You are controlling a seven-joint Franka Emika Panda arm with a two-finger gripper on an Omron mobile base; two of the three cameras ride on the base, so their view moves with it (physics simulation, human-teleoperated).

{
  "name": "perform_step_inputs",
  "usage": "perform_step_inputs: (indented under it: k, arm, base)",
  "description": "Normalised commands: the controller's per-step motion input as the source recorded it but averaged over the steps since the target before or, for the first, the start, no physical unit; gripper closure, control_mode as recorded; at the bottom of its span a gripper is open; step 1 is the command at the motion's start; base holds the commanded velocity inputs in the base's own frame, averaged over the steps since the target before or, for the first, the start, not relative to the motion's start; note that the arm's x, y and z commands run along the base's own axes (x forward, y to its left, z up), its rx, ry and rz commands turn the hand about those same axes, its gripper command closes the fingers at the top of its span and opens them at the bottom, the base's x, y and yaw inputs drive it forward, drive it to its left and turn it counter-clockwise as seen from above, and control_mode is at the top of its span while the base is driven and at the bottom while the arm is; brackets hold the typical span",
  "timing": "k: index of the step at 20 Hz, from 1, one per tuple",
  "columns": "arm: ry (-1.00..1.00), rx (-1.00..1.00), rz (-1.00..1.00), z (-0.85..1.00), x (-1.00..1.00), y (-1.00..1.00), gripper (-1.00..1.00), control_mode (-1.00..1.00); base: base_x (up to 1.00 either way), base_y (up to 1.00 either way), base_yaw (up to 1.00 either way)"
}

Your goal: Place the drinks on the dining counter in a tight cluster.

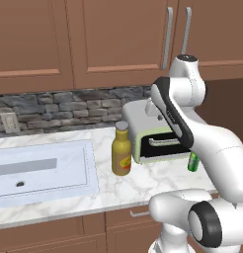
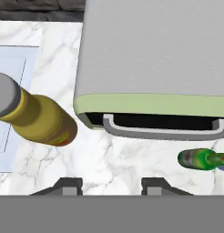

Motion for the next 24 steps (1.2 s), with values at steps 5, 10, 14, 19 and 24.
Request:
perform_step_inputs:
  k: [5,10,14,19,24]
  arm:
    - [0.06,0.0,0.12,0.0,-0.01,0.1,-1.0,-1.0]
    - [0.05,0.0,0.26,0.01,0.0,0.34,-1.0,-1.0]
    - [0.0,0.0,0.16,0.09,0.0,0.74,-1.0,-1.0]
    - [0.0,0.0,0.01,0.1,-0.07,0.64,-1.0,-1.0]
    - [0.06,-0.05,-0.03,0.02,0.06,0.33,-1.0,-1.0]
  base:
    - [0.0,0.0,0.0]
    - [0.0,0.0,0.0]
    - [0.0,0.0,0.0]
    - [0.0,0.0,0.0]
    - [0.0,0.0,0.0]
